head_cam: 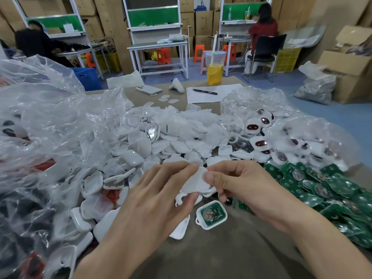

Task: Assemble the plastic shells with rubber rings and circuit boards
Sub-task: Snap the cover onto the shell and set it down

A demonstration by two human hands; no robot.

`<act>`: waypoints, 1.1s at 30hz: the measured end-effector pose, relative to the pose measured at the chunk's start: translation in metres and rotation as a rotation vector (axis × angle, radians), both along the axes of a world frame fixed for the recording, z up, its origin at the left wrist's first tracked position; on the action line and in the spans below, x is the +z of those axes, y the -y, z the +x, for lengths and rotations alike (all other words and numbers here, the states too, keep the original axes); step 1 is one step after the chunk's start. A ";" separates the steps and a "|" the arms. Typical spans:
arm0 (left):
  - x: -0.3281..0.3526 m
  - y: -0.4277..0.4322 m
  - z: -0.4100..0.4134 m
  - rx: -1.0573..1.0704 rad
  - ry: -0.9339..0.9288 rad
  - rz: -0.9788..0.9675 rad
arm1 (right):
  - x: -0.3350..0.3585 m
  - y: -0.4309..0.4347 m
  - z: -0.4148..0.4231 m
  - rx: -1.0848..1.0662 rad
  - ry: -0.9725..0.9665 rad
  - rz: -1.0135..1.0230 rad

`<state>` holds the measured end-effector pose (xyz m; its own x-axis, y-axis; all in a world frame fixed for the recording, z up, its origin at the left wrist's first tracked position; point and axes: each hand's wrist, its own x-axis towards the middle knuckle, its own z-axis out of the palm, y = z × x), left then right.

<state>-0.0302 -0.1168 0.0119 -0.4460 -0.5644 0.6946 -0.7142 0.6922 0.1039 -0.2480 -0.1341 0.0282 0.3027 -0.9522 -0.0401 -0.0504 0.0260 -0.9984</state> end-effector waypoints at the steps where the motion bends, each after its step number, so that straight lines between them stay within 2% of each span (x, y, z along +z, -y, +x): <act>1: 0.001 -0.002 0.000 0.006 -0.008 0.024 | 0.001 -0.001 0.000 0.008 -0.009 -0.010; 3: 0.002 -0.008 0.001 0.021 -0.064 0.113 | 0.001 -0.004 -0.004 0.000 -0.069 -0.087; 7: -0.006 -0.021 0.009 0.022 -0.104 0.271 | -0.001 -0.012 -0.031 -0.093 -0.400 -0.357; 14: -0.018 -0.019 -0.002 -0.020 0.014 0.299 | -0.013 -0.012 -0.042 0.226 -0.940 -0.598; 19: -0.024 -0.017 -0.009 -0.027 0.057 0.267 | -0.015 -0.012 -0.041 0.278 -1.035 -0.639; 33: -0.024 -0.016 -0.013 -0.029 0.121 0.300 | -0.018 -0.016 -0.034 0.270 -1.030 -0.657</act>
